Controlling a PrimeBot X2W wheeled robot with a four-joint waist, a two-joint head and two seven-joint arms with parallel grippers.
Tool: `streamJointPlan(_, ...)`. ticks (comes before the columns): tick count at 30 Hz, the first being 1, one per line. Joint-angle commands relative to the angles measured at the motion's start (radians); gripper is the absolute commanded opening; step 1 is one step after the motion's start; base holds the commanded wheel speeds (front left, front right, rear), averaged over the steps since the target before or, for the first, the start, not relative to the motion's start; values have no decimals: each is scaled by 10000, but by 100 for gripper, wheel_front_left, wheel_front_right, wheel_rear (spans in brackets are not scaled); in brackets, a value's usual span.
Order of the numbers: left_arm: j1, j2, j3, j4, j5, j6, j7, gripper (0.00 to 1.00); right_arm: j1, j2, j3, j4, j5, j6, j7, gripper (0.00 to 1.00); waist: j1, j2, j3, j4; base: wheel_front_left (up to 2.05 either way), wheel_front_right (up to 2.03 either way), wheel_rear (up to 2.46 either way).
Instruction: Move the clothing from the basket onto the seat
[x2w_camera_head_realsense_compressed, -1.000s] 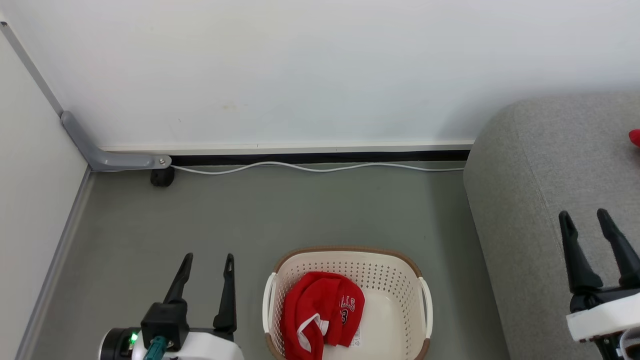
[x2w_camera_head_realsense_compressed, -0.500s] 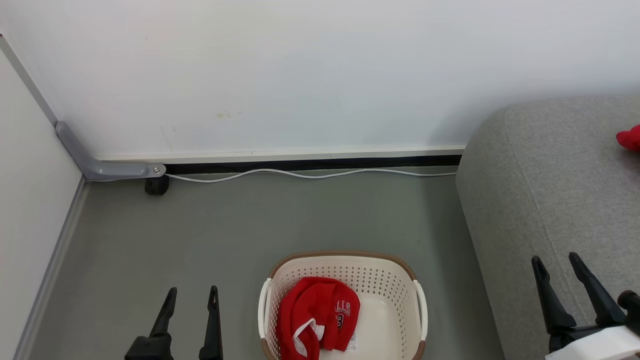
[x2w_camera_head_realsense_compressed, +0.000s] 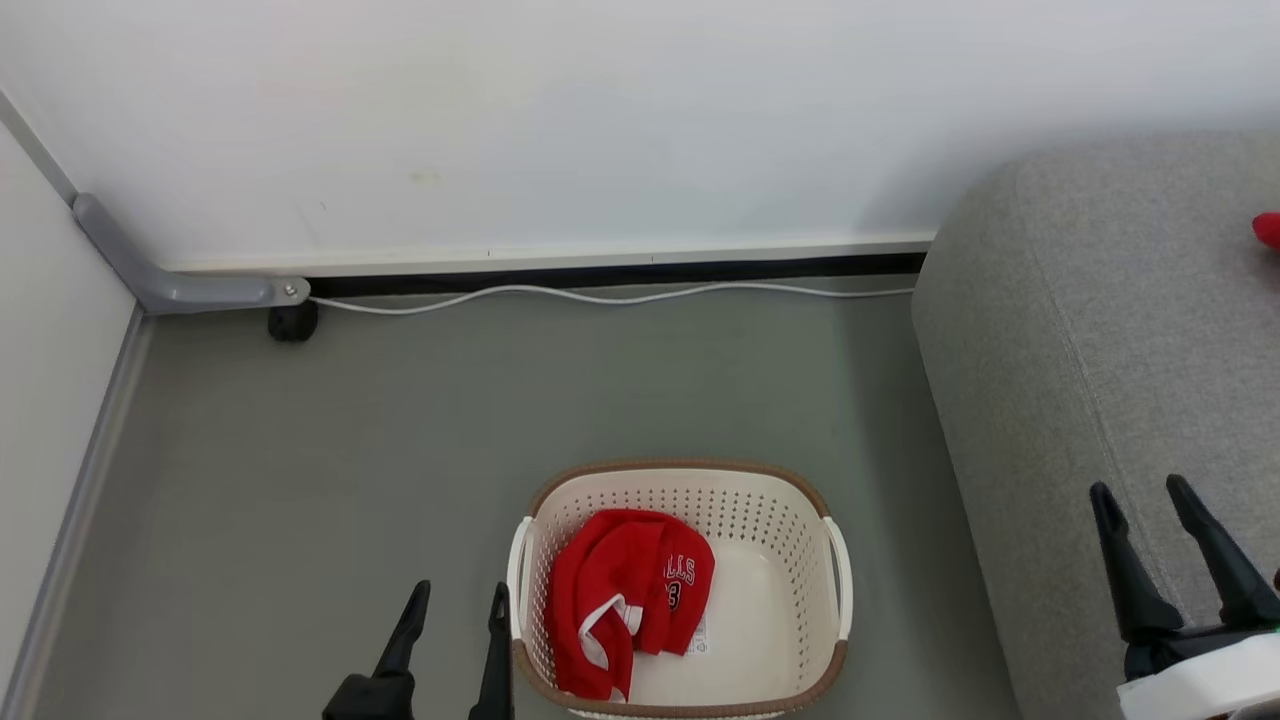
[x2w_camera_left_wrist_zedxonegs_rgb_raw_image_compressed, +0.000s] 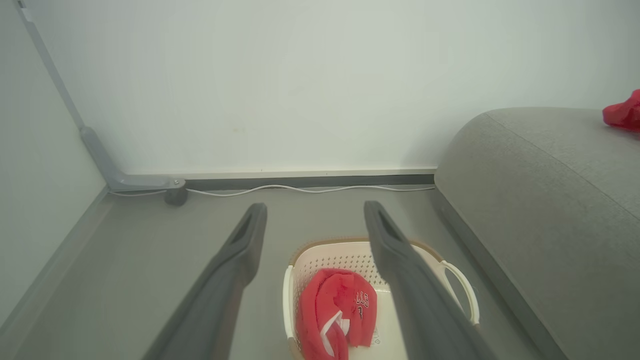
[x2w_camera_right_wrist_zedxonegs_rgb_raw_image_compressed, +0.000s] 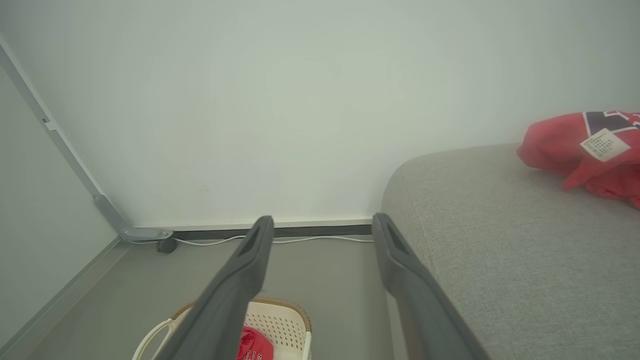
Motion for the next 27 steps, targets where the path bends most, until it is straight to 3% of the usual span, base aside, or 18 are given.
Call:
streamJointPlan(1, -562, -1, 172, -213, -175, 127, -53, 100, -323, -397, 69, -331, 107, 27, -55, 100, 1, 0, 376, -92, 0, 0, 0)
streamJointPlan(16, -3004, -2, -2736, 528, -1094, 2134, -53, 100, -1121, -1898, -265, -1821, 1305, 27, -55, 100, 1, 0, 3509, -638, 0, 0, 0)
streamJointPlan(27, -5269, -2, -4279, 1265, -1806, 3129, -53, 100, -2057, -2518, 168, -2785, 1708, 27, -55, 100, 1, 0, 5751, -696, 0, 0, 0)
